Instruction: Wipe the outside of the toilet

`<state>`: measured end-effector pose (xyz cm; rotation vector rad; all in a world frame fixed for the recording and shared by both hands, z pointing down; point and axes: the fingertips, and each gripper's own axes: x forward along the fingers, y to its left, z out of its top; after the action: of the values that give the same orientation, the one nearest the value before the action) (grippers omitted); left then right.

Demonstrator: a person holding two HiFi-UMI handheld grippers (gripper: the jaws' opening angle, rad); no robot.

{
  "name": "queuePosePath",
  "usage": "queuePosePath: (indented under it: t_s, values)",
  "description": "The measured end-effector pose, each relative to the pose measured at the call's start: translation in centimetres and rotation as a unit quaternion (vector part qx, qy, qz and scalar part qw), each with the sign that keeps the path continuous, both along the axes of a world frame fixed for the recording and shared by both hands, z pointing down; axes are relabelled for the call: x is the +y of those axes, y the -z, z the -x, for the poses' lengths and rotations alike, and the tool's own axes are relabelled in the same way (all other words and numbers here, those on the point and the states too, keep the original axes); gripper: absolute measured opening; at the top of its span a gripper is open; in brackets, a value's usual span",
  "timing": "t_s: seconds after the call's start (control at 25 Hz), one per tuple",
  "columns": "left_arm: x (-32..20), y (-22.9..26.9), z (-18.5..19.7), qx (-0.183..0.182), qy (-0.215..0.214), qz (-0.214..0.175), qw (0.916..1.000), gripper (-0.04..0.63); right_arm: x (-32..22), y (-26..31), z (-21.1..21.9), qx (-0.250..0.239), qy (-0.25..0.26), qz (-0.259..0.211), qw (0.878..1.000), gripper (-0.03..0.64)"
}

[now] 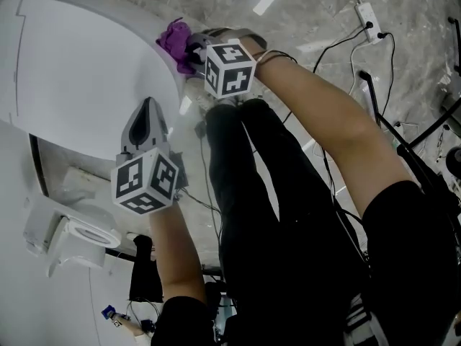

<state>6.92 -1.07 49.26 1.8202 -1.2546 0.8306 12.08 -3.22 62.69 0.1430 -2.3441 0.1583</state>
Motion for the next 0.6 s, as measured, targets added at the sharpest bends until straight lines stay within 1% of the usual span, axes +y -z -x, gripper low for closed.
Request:
queuePosePath:
  t_s: [0.28,0.44,0.6]
  values:
    - [2.1,0.4,-0.3,-0.005,-0.006,0.005,1.0,0.009,0.5,0.2,0.0,-0.012,-0.012,0.008,1.0,0.044]
    - [3.3,0.5,-0.3,-0.008,-0.001,0.007,0.9999,0.009,2.2,0.6,-0.1,-0.016,-0.005,0.019,1.0,0.044]
    - [4.2,0.7,-0.3,-0.003,0.007,0.005,1.0,0.009,3.7,0.8,-0.3,-0.014,0.006,0.022,1.0,0.044]
